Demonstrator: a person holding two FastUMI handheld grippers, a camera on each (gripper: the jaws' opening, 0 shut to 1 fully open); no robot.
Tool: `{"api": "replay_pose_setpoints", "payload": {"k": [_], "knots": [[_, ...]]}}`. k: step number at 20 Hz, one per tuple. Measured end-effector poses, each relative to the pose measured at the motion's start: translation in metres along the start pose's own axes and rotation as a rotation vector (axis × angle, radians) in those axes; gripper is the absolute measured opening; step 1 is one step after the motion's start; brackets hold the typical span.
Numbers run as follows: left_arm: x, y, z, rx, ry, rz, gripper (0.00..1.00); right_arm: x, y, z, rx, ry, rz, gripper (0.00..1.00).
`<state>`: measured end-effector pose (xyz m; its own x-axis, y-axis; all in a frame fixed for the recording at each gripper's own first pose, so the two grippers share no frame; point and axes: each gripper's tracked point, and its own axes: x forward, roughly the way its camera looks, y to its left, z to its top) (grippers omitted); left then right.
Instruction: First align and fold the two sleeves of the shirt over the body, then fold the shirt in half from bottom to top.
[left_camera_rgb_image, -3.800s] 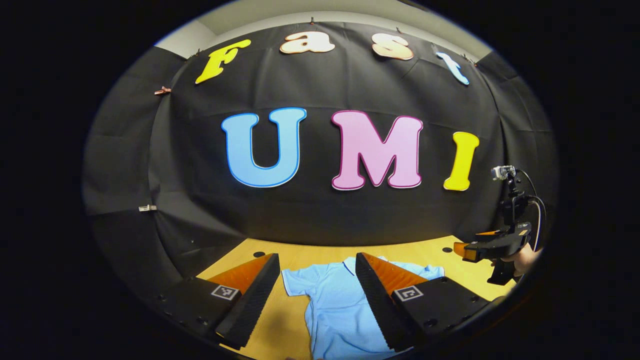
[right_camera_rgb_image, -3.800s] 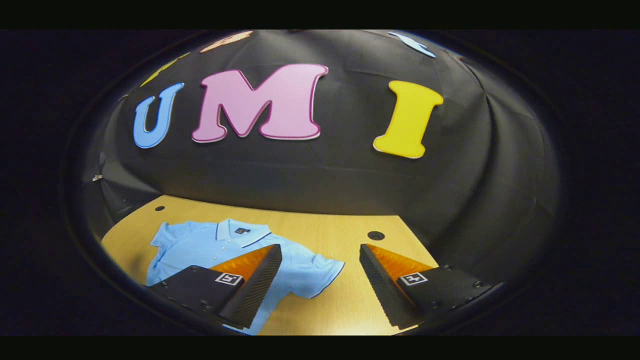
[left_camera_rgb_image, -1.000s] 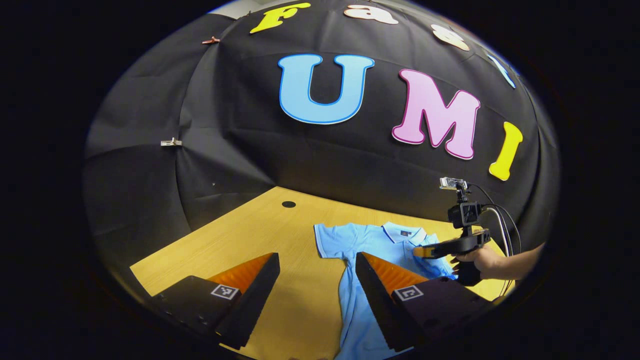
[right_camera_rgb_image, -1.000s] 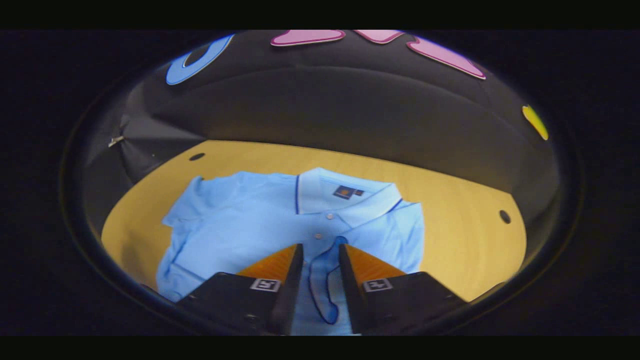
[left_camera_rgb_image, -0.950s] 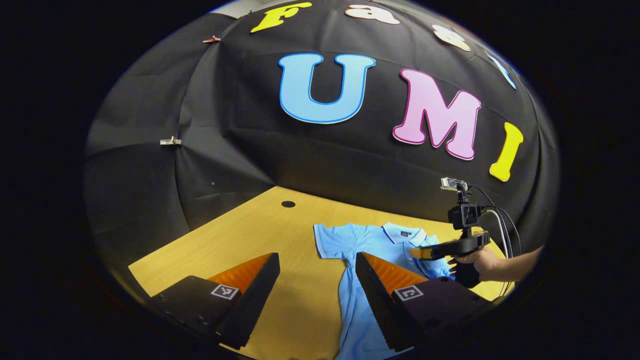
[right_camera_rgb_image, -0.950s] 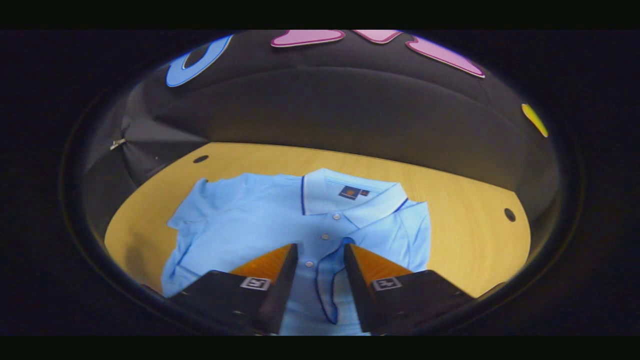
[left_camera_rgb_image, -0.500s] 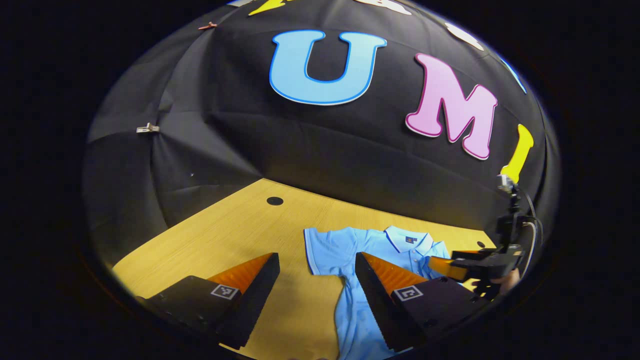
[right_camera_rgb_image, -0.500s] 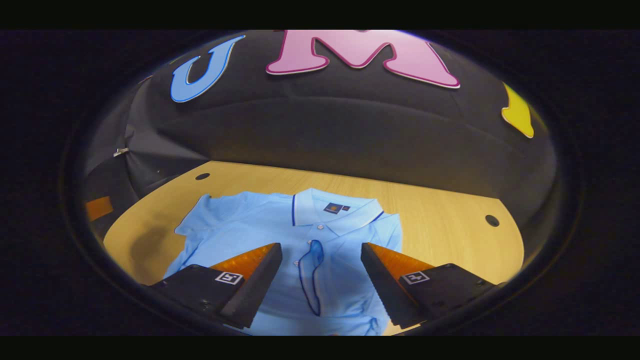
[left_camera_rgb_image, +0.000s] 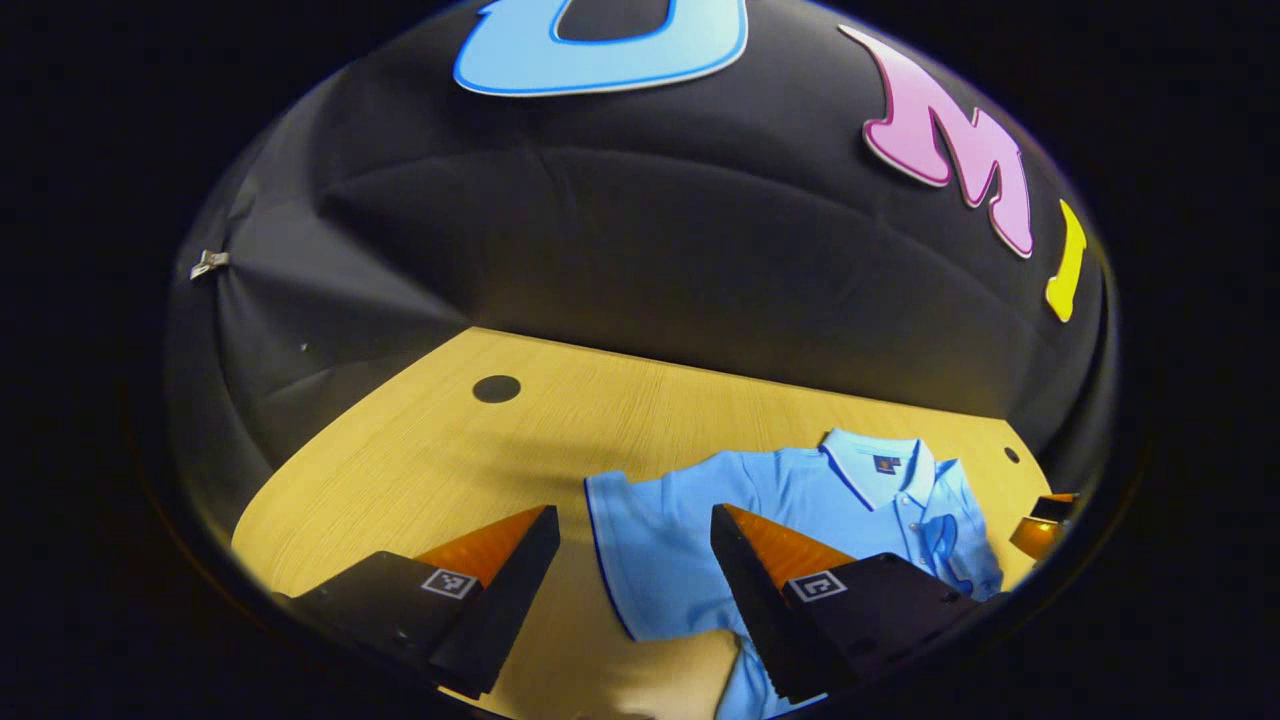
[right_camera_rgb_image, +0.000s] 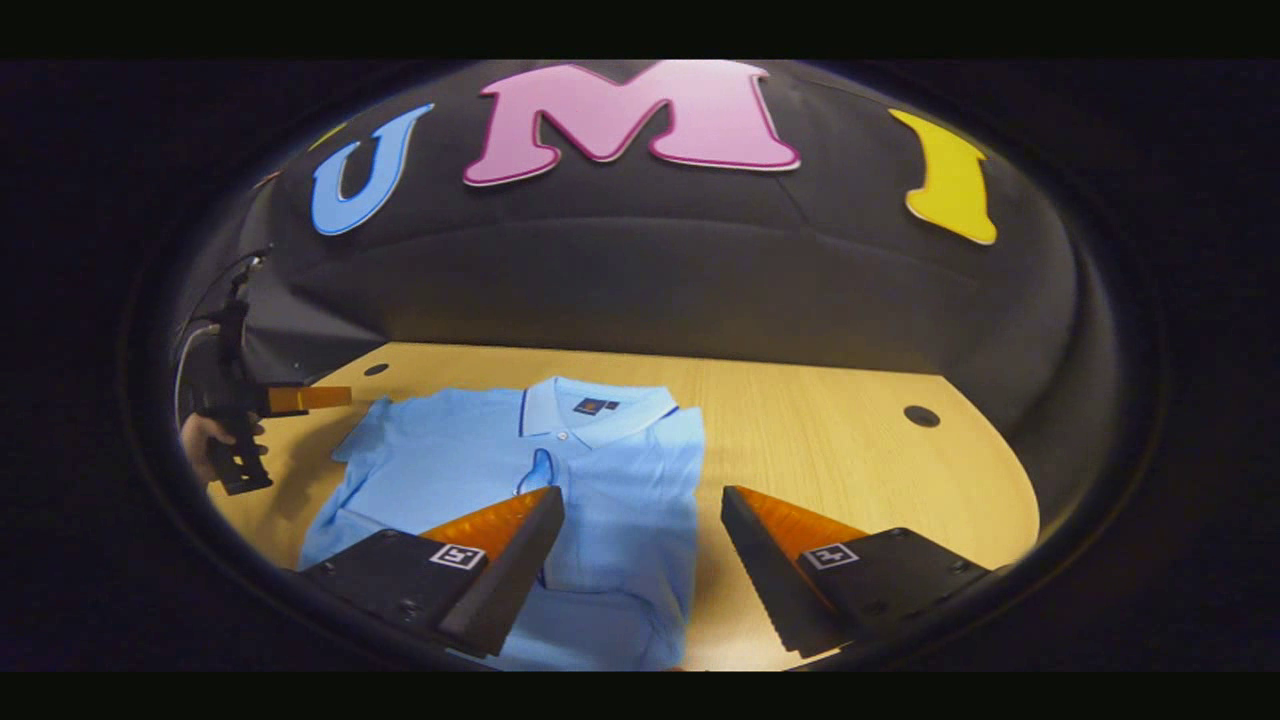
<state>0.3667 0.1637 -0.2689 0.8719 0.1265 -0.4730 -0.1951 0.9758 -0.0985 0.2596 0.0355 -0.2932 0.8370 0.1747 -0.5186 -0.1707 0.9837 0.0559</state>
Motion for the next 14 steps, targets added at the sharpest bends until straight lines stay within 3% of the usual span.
{"api": "replay_pose_setpoints", "payload": {"k": [6, 12, 14], "knots": [[0.048, 0.003, -0.011, 0.052, 0.053, 0.019, 0.97, -0.006, -0.05, -0.017, 0.024, 0.024, -0.103, 0.99], [0.06, 0.003, -0.027, 0.102, 0.113, 0.031, 0.99, -0.009, -0.056, -0.029, 0.06, 0.048, -0.107, 0.96], [0.061, -0.003, -0.029, 0.105, 0.119, 0.013, 0.92, -0.012, -0.05, -0.031, 0.064, 0.053, -0.089, 0.99]]}}
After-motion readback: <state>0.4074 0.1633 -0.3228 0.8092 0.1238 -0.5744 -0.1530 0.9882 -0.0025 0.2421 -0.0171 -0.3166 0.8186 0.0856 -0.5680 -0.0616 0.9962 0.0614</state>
